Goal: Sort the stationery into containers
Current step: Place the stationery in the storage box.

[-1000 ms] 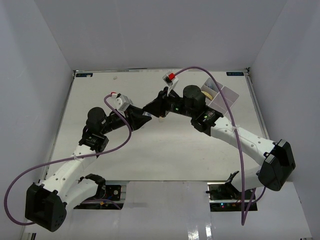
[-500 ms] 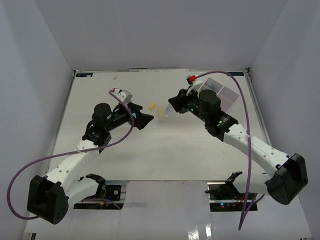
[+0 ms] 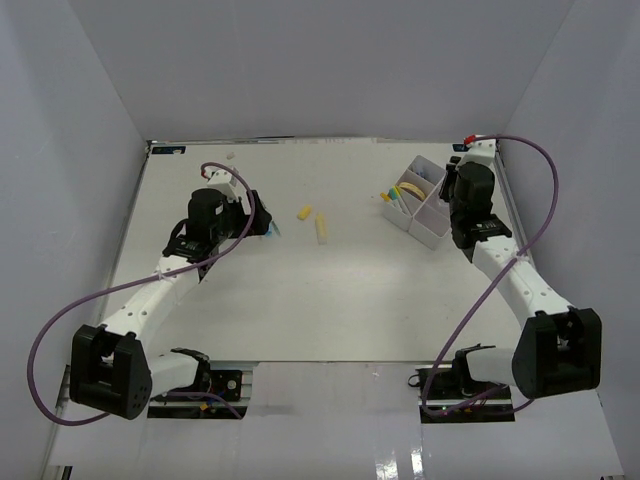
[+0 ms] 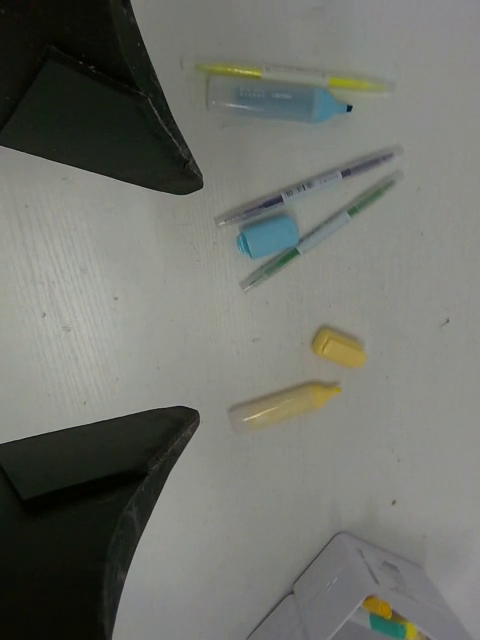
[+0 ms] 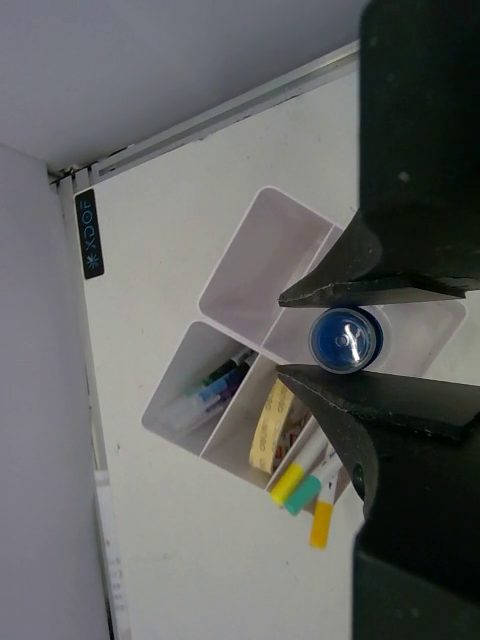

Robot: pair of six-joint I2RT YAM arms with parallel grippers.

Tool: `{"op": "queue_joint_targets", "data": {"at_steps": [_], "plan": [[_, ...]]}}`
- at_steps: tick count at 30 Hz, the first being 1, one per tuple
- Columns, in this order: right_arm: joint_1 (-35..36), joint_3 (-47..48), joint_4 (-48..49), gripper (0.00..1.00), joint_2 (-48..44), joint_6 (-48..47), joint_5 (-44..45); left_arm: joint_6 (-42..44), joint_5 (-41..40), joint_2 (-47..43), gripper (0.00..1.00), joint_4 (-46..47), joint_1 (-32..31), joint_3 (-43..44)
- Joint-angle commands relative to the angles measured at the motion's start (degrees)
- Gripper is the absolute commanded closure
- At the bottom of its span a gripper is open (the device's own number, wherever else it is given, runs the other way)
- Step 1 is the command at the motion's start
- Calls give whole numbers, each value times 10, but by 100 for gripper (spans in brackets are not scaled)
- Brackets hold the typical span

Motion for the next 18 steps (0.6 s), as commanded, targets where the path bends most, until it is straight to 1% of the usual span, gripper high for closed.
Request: {"op": "queue_joint_targets", "data": {"at_steps": [1,6,7,9,13,16,17,18], "plan": [[-19,7,61,92,22,-9,11,-10,-36,-11,2,-27,13,22],[-44,-5,104,92,67,-14,1,-7,-43,-15,2,-30,23,23],[-48,-4,109,92,73,-14,-1,-6,-62,-14,2,-32,24,23],[-55,-5,114,92,91,-14,-4,-4,-71,-12,2,-35,26,25],[-63,-25,147,92,108,-9,-17,-5,-69,-12,2,-34,30,24],[-63,-40,160,86,120,-5,-18,-5,-71,-10,2,-35,30,24],[-63,-45,169,80,122,-3,-20,-5,-74,-11,2,-35,30,24],[-63,-55,174,77,122,-2,-20,-5,-80,-13,2,-35,30,23]]}}
